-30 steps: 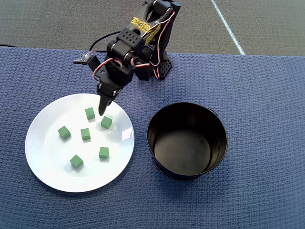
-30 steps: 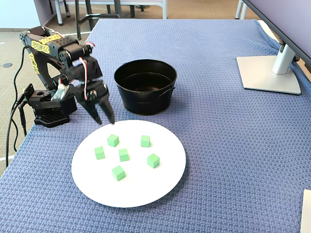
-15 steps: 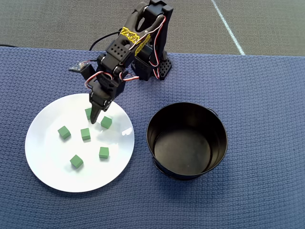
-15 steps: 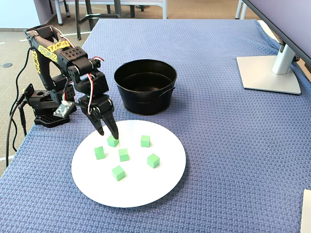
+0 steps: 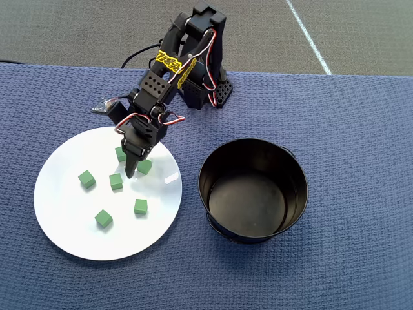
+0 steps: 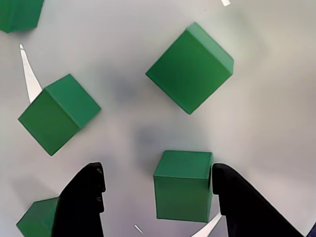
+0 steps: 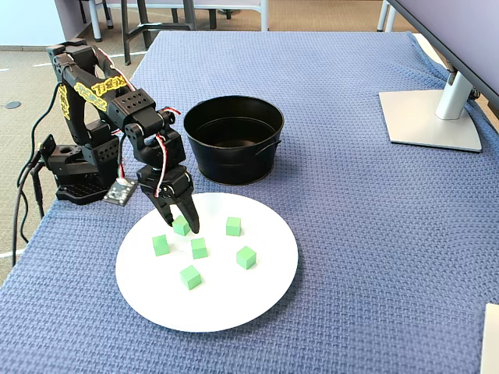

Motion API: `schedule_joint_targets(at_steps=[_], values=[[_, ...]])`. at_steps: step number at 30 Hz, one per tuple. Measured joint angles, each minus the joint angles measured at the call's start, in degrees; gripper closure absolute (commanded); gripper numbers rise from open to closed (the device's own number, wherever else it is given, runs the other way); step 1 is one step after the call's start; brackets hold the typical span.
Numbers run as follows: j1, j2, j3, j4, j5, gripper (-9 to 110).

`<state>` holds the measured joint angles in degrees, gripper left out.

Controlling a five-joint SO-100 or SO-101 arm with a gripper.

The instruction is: Pick up the green cubes from the white plate and place them in the black recipient

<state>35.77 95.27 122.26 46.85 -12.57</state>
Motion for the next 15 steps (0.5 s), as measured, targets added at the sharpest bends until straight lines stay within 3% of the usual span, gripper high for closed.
schedule_joint_targets(at_steps=[4,6,15], values=[[-0.5,-0.7,0.0,-0.4,-1.0,83],[-0.7,-0.7,0.0,-0.4,-1.3,102],[-1.4,-0.7,0.0,-0.4,-2.7,102]])
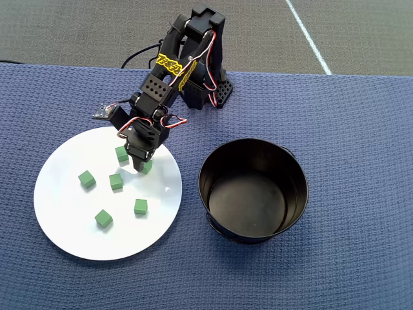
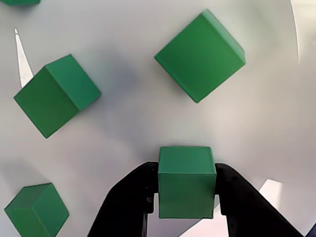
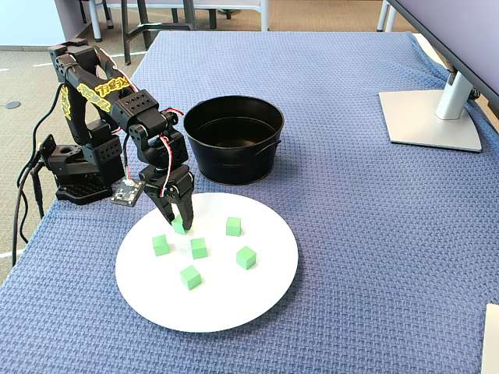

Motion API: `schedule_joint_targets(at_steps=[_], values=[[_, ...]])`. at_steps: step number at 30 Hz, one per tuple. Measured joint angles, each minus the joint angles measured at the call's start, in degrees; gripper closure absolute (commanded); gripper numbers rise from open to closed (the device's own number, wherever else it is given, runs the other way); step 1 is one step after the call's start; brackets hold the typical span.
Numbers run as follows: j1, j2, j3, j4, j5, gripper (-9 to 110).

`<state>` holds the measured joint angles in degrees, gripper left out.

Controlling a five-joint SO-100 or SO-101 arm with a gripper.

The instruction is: Pick up the green cubes from the white plate and place them in the black recipient

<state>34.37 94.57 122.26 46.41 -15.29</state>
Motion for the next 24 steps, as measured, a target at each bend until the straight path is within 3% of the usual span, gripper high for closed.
schedule_joint_targets(at_steps=[8,16,24], values=[[1.2,10.2,-0.5,3.5,2.9,102],[0.5,33.9,-2.5,17.9,7.1,102],[-17.1,40.6,-12.8,25.0,15.2,102]])
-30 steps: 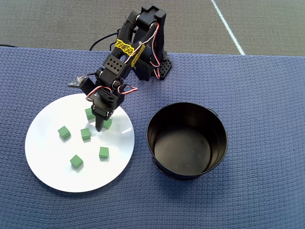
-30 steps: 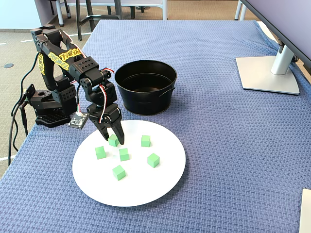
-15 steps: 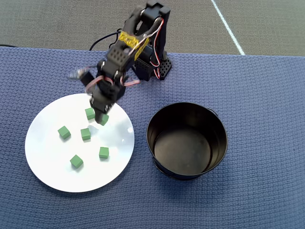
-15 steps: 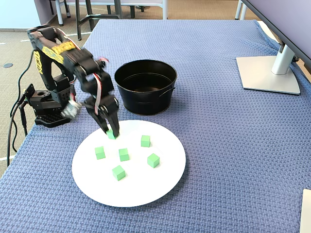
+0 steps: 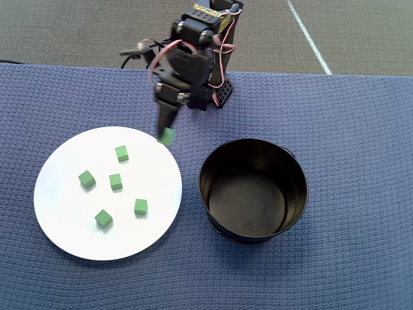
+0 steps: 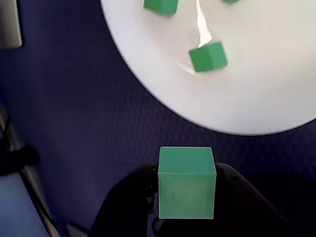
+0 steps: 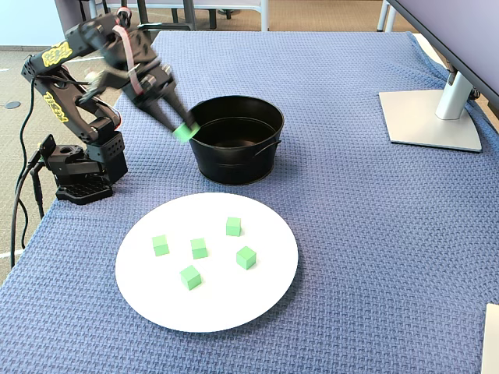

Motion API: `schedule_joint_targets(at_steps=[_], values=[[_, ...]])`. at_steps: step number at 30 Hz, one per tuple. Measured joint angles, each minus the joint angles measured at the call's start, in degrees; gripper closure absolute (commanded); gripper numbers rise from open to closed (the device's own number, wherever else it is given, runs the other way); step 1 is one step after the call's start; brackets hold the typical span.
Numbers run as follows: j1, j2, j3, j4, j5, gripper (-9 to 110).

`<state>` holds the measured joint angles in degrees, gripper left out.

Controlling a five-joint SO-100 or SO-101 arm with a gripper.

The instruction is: Pick up the green cubes from the white plate and place them in the black recipient

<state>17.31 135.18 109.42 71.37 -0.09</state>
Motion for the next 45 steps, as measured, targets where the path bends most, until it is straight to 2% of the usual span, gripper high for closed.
schedule_joint_targets(at_steps=[7,16,17,19,20,26,30,33,37,45], values=[[-16.5,-13.0,-4.6,-6.1,6.4,102],[-30.5,-29.9,-4.7,-13.3,8.7,102],[-31.8,-30.3,-4.7,-13.3,9.1,94],[-33.1,-30.3,-4.7,-13.3,9.7,67],[-33.3,-30.3,-4.9,-13.3,9.5,63],[-32.9,-30.2,-9.7,-9.7,7.3,63],[-28.7,-28.8,-16.3,-3.0,4.8,65],[-23.6,-27.7,-20.4,4.5,-2.1,64],[-11.6,-27.2,-22.2,8.6,-18.1,63],[13.3,-27.2,-13.7,-2.3,-54.8,63]])
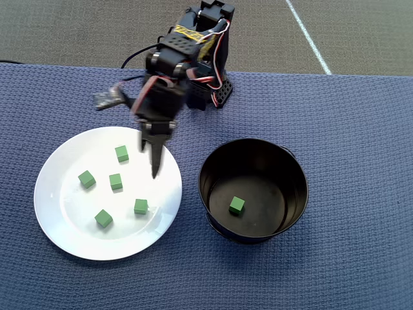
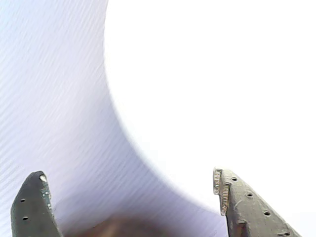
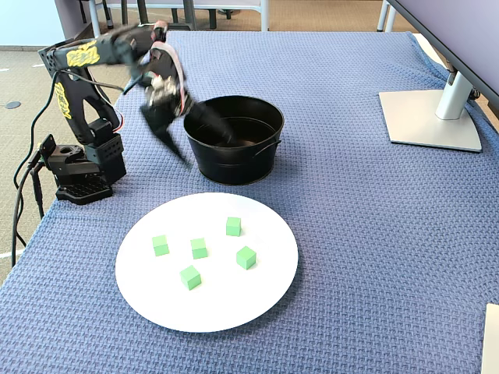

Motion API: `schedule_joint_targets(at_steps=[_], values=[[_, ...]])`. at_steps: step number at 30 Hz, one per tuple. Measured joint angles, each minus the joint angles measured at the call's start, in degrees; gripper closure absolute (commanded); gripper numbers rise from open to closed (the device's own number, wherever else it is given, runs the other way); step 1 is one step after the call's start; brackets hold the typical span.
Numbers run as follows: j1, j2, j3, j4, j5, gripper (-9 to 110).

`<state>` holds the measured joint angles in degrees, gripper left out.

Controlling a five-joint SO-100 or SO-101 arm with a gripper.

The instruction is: Pick up the green cubes from the white plate and place them in the black recipient

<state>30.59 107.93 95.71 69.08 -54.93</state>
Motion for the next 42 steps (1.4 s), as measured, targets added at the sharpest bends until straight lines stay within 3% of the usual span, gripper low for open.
schedule_joint_targets(at_steps=[6,12,20,30,42], values=[[9.1,-0.1,11.4,-7.7,-20.3,62],[12.8,-0.1,19.0,-11.5,-27.1,62],[17.4,-4.0,22.8,-18.9,-28.3,62],[18.9,-11.5,22.8,-25.0,-20.1,62],[18.8,-12.4,22.8,-25.1,-16.8,63]])
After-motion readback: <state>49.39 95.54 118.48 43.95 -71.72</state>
